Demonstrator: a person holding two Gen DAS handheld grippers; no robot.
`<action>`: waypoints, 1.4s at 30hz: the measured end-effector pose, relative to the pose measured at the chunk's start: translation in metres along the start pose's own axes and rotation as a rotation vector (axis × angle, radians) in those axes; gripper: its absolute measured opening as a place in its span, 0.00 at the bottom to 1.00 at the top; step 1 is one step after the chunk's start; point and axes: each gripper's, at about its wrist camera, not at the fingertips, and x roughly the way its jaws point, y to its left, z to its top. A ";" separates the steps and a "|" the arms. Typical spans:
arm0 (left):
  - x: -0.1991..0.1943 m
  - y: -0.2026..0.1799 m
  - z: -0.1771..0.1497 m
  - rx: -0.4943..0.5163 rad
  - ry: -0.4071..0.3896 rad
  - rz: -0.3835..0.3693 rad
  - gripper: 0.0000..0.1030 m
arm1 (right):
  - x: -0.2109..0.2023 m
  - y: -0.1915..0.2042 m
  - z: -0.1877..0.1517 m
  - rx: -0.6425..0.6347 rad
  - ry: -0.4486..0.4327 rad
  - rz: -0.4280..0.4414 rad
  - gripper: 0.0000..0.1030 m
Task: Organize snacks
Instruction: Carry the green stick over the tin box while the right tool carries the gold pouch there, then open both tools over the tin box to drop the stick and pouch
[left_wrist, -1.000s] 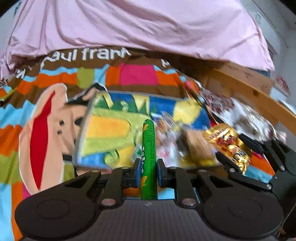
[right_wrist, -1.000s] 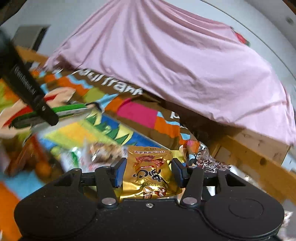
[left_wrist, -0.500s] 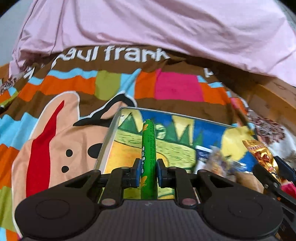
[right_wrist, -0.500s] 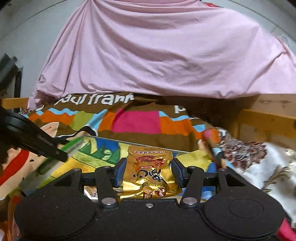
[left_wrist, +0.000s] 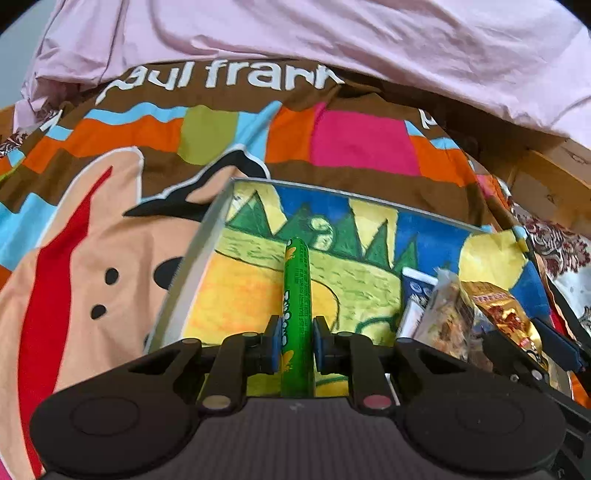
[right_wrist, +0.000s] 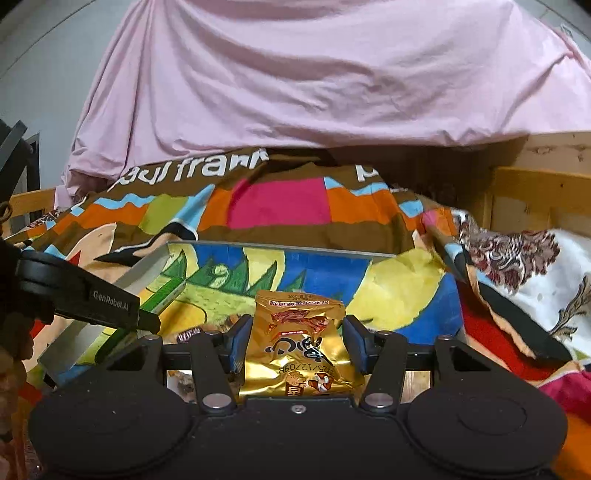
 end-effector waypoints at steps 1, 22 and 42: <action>0.000 -0.001 -0.001 0.004 0.005 0.001 0.18 | 0.000 -0.001 -0.001 0.001 0.005 0.005 0.54; -0.012 -0.002 -0.006 -0.036 -0.022 0.004 0.61 | -0.008 -0.002 0.005 0.016 -0.011 -0.003 0.88; -0.156 0.002 -0.014 -0.109 -0.226 0.013 0.99 | -0.155 -0.002 0.054 0.021 -0.102 -0.047 0.99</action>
